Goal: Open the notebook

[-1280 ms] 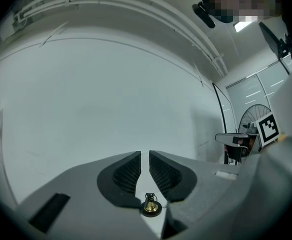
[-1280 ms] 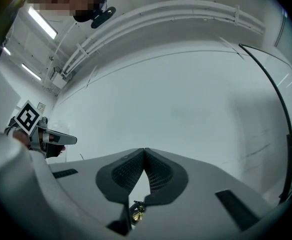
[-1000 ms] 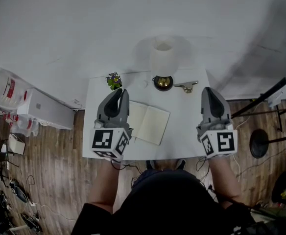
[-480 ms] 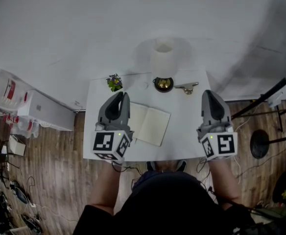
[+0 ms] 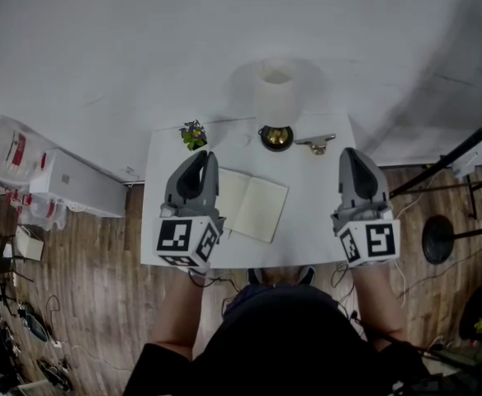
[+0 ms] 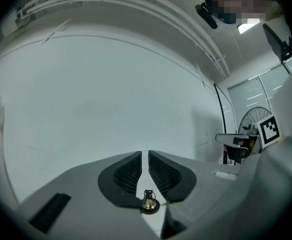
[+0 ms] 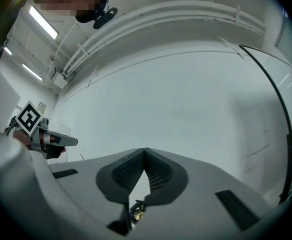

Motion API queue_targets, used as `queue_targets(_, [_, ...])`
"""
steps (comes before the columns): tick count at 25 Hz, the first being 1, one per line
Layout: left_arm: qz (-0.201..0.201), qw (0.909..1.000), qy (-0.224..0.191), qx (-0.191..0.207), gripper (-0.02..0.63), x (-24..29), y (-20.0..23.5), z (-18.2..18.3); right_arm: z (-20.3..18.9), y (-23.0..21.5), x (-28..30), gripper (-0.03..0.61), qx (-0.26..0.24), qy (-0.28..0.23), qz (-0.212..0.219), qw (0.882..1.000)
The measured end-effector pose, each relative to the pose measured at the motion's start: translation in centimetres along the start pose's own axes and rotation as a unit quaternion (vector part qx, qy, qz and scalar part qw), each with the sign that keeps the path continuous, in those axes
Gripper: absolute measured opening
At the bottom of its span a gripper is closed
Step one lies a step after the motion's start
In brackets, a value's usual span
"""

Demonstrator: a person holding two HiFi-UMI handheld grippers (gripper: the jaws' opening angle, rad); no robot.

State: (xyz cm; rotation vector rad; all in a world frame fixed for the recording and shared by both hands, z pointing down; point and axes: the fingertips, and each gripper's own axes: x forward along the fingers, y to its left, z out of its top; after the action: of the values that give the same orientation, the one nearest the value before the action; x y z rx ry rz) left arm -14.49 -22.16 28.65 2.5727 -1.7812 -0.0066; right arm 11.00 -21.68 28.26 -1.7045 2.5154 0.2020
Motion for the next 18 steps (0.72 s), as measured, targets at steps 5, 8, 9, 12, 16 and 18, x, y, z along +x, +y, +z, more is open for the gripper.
queue_targets(5, [-0.001, 1.0000, 0.002, -0.002, 0.043, 0.15, 0.00, -0.27, -0.12, -0.12, 0.08, 0.003, 0.003, 0.002, -0.001, 1.000])
queue_targets(8, [-0.002, 1.0000, 0.005, -0.005, 0.043, 0.23, 0.03, -0.49, -0.24, -0.16, 0.04, 0.003, 0.006, 0.003, -0.002, 1.000])
queue_targets(9, [-0.003, 1.0000, 0.006, -0.006, 0.043, 0.25, 0.05, -0.58, -0.32, -0.14, 0.04, 0.003, 0.007, 0.003, -0.002, 1.000])
queue_targets(12, [-0.004, 0.9999, 0.008, -0.007, 0.043, 0.38, 0.04, -0.80, -0.61, -0.11, 0.13, 0.003, 0.010, 0.005, -0.001, 1.000])
queue_targets(16, [-0.005, 0.9999, 0.008, -0.008, 0.042, 0.43, 0.09, -0.93, -0.85, -0.04, 0.19, 0.003, 0.013, 0.007, -0.002, 1.000])
queue_targets(18, [-0.005, 0.9999, 0.009, -0.007, 0.042, 0.46, 0.17, -0.97, -0.89, -0.03, 0.27, 0.003, 0.013, 0.008, -0.003, 1.000])
